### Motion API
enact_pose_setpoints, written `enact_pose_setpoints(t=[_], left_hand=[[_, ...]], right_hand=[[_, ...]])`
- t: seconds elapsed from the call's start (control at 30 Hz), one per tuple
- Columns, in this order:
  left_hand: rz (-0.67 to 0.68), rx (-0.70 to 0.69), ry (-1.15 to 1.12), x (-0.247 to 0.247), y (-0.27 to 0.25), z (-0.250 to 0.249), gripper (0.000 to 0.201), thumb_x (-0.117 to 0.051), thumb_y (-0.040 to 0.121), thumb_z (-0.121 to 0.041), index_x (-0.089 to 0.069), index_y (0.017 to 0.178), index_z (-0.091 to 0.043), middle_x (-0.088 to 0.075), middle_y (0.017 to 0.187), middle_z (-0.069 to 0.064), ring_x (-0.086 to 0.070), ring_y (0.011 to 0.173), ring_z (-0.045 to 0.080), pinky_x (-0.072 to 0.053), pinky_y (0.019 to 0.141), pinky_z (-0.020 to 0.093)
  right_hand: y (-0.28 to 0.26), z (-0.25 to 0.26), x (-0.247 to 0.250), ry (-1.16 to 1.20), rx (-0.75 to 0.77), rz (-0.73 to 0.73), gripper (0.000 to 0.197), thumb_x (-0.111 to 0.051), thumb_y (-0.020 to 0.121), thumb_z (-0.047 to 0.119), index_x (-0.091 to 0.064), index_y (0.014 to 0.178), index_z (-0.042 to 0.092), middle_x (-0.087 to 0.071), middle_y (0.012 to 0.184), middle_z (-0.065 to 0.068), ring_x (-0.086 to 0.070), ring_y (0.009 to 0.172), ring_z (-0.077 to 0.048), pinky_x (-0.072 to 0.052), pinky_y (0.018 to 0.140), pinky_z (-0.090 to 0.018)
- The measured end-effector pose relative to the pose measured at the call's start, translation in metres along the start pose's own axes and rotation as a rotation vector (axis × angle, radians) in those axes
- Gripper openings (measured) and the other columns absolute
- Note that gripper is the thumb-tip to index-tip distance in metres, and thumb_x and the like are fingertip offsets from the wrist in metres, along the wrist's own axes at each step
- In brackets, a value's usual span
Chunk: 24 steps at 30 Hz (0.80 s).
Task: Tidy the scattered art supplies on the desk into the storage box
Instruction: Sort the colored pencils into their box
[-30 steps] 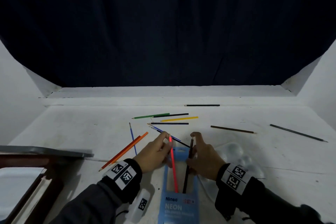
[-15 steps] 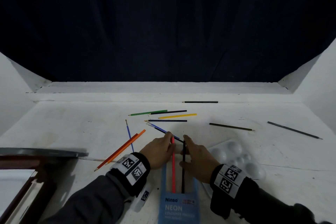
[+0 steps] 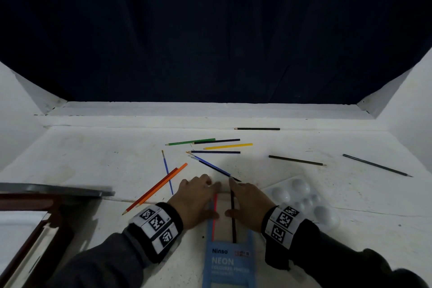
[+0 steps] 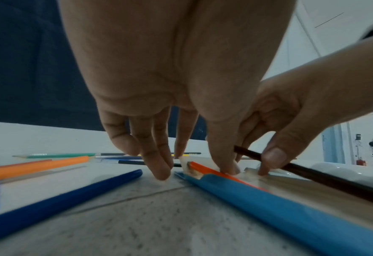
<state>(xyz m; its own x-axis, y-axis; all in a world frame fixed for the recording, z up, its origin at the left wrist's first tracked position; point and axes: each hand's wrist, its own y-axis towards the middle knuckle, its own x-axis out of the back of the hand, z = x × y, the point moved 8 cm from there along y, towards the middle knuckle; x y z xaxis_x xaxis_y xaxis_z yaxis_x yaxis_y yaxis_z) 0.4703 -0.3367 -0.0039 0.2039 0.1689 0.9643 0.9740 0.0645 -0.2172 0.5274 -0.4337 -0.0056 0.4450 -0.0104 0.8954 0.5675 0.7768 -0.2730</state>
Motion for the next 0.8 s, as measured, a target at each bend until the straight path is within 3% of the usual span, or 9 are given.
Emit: enact_pose_setpoints(t=[0.07, 0.17, 0.27, 0.37, 0.43, 0.57, 0.67, 0.8], left_hand=[[-0.025, -0.048, 0.065, -0.002, -0.011, -0.006, 0.057, -0.058, 0.091, -0.051, -0.040, 0.141, -0.030, -0.038, 0.146, 0.000, -0.038, 0.133, 0.023, -0.030, 0.110, 0.045], [-0.035, -0.088, 0.160, -0.005, -0.022, -0.010, 0.050, -0.050, 0.095, -0.053, -0.047, 0.136, -0.025, -0.042, 0.144, -0.004, -0.041, 0.131, 0.021, -0.029, 0.106, 0.045], [0.028, -0.077, 0.120, -0.014, -0.028, -0.008, 0.073, -0.051, 0.089, -0.064, -0.030, 0.148, -0.025, -0.040, 0.147, -0.006, -0.040, 0.134, 0.018, -0.025, 0.112, 0.049], [0.063, -0.074, 0.126, -0.020, -0.033, -0.006, 0.087, -0.049, 0.088, -0.068, -0.015, 0.154, -0.024, -0.034, 0.154, -0.006, -0.035, 0.139, 0.017, -0.021, 0.115, 0.051], [0.033, -0.078, 0.131, -0.017, -0.034, -0.008, 0.082, -0.049, 0.090, -0.066, -0.018, 0.153, -0.025, -0.031, 0.156, -0.006, -0.034, 0.141, 0.018, -0.021, 0.114, 0.052], [-0.032, -0.034, 0.111, -0.012, -0.024, -0.006, 0.066, -0.054, 0.087, -0.060, -0.037, 0.144, -0.030, -0.043, 0.145, -0.007, -0.041, 0.131, 0.020, -0.025, 0.107, 0.048], [-0.035, 0.020, 0.087, -0.011, -0.011, 0.000, 0.059, -0.059, 0.084, -0.053, -0.048, 0.135, -0.026, -0.048, 0.136, -0.002, -0.047, 0.123, 0.022, -0.030, 0.104, 0.045], [-0.080, 0.043, -0.043, -0.007, 0.007, 0.007, 0.041, -0.064, 0.085, -0.044, -0.061, 0.121, -0.024, -0.055, 0.120, 0.000, -0.053, 0.112, 0.020, -0.040, 0.097, 0.038]], right_hand=[[0.002, 0.002, -0.002, 0.001, 0.011, 0.014, 0.085, -0.061, 0.092, 0.038, -0.010, 0.154, 0.010, -0.040, 0.147, -0.013, -0.037, 0.135, -0.028, -0.038, 0.108, -0.037], [0.001, 0.004, -0.001, 0.017, 0.042, 0.010, 0.073, -0.057, 0.093, 0.031, -0.020, 0.152, 0.010, -0.042, 0.144, -0.014, -0.039, 0.133, -0.028, -0.036, 0.109, -0.034], [-0.002, 0.007, -0.004, -0.031, 0.091, 0.047, 0.058, -0.063, 0.087, 0.028, -0.044, 0.138, 0.008, -0.047, 0.133, -0.014, -0.044, 0.126, -0.030, -0.038, 0.105, -0.036], [-0.004, 0.011, -0.006, -0.102, 0.147, 0.063, 0.049, -0.070, 0.083, 0.036, -0.060, 0.121, 0.007, -0.053, 0.131, -0.012, -0.049, 0.124, -0.027, -0.041, 0.103, -0.036], [-0.003, 0.014, -0.009, -0.127, 0.165, 0.061, 0.051, -0.071, 0.082, 0.040, -0.062, 0.120, 0.007, -0.051, 0.138, -0.009, -0.046, 0.128, -0.025, -0.039, 0.106, -0.035], [-0.002, 0.016, -0.016, -0.169, 0.138, 0.035, 0.053, -0.066, 0.083, 0.047, -0.060, 0.124, 0.013, -0.050, 0.138, -0.008, -0.044, 0.129, -0.027, -0.042, 0.105, -0.040], [-0.006, 0.016, -0.019, -0.224, 0.119, 0.030, 0.061, -0.064, 0.083, 0.053, -0.053, 0.134, 0.020, -0.038, 0.143, -0.009, -0.031, 0.136, -0.030, -0.038, 0.108, -0.044], [-0.012, 0.017, -0.018, -0.184, 0.140, 0.063, 0.065, -0.063, 0.086, 0.052, -0.044, 0.143, 0.026, -0.027, 0.150, -0.011, -0.023, 0.142, -0.028, -0.029, 0.115, -0.039]])
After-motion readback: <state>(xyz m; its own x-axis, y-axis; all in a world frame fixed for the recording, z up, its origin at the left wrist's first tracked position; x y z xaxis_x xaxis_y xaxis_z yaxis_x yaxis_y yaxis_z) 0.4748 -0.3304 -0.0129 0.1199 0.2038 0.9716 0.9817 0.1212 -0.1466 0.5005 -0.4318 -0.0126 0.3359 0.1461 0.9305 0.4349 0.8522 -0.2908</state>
